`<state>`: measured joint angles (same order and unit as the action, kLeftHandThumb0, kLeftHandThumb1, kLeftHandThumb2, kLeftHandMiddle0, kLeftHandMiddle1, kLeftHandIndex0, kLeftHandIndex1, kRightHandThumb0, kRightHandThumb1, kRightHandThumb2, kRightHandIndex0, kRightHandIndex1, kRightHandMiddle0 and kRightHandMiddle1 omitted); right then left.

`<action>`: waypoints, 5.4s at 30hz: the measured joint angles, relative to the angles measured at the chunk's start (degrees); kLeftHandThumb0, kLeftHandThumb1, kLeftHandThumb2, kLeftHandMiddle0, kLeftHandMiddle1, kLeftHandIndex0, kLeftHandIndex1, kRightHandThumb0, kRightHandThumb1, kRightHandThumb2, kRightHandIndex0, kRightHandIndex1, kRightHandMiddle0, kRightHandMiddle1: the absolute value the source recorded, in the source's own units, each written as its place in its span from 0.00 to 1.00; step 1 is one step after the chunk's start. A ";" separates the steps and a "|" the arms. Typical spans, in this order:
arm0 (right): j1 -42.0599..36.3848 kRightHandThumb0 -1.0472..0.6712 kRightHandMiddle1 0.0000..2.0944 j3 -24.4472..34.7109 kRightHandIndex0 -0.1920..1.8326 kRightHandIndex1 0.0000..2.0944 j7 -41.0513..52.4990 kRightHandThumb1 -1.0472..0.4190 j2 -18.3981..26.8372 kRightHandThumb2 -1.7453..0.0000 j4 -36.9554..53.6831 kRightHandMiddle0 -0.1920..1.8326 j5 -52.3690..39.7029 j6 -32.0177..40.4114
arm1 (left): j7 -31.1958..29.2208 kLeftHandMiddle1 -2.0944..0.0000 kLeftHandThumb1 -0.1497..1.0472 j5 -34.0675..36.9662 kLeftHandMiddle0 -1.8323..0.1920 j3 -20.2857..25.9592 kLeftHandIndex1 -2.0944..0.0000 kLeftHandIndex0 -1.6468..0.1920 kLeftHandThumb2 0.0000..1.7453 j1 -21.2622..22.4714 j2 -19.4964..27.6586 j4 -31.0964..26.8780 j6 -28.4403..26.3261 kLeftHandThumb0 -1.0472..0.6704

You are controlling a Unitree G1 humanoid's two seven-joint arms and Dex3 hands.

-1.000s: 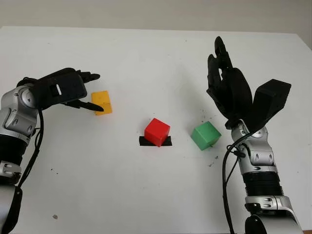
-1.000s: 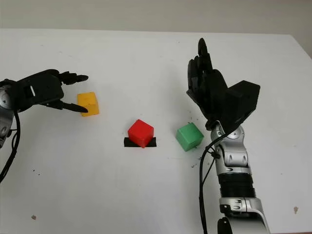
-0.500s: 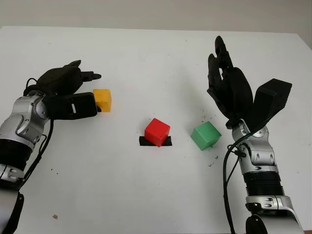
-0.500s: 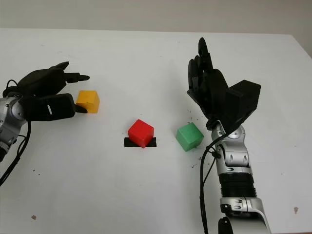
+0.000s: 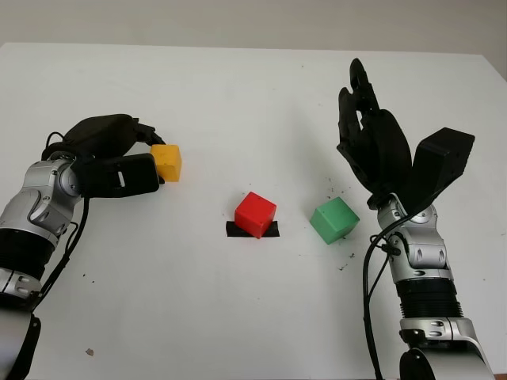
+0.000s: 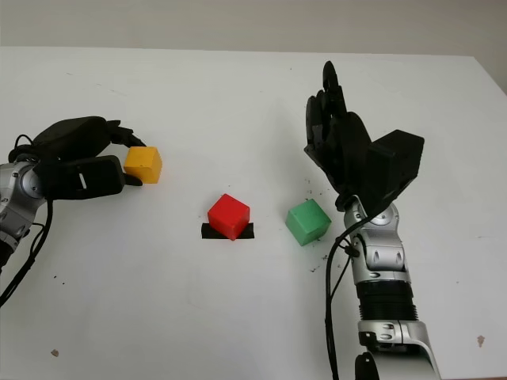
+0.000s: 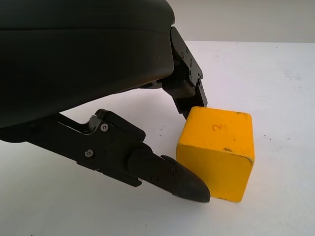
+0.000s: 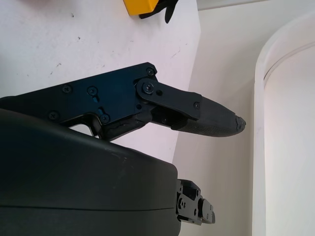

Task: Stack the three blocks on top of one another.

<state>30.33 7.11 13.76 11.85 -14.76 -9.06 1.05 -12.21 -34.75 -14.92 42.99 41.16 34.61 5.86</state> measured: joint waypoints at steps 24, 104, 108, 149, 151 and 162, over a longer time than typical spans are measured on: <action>-0.01 0.22 0.00 0.00 0.00 0.00 0.05 0.00 0.02 0.61 0.00 0.00 -0.02 0.01 | -13.20 0.97 1.00 25.43 0.76 11.62 0.36 0.69 0.03 -0.32 -4.20 4.68 -0.17 0.34; -0.06 0.22 0.00 0.30 0.00 0.00 0.19 0.00 0.42 0.62 0.38 0.00 0.06 -0.28 | -45.32 0.98 0.99 39.07 0.81 9.31 0.25 0.71 0.03 8.26 -17.04 10.27 -0.51 0.33; -0.06 0.22 0.00 0.45 0.00 0.00 0.18 0.00 0.42 0.62 0.38 0.00 -0.01 -0.26 | -45.76 0.98 0.99 39.48 0.81 9.54 0.26 0.70 0.03 8.27 -17.18 10.21 -1.75 0.33; -0.42 0.21 0.00 0.49 0.00 0.00 -0.03 0.00 0.56 0.61 0.40 0.00 0.45 -0.25 | -48.20 0.98 0.98 37.08 0.82 9.04 0.29 0.68 0.03 8.28 -18.69 11.20 0.40 0.34; -0.42 0.21 0.00 0.49 0.00 0.00 -0.02 0.00 0.56 0.61 0.40 0.00 0.45 -0.26 | -47.56 0.98 0.96 36.43 0.82 8.92 0.35 0.68 0.03 8.28 -18.66 11.17 0.93 0.33; -0.42 0.22 0.00 0.50 0.00 0.00 0.24 0.00 0.56 0.61 0.39 0.00 0.40 -0.25 | -46.82 0.98 0.90 34.04 0.85 8.22 0.47 0.67 0.03 8.28 -17.61 10.47 0.61 0.26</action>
<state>29.91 7.61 14.00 12.41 -14.36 -8.66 0.79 -59.04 -0.72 -6.69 51.27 23.55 45.08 6.48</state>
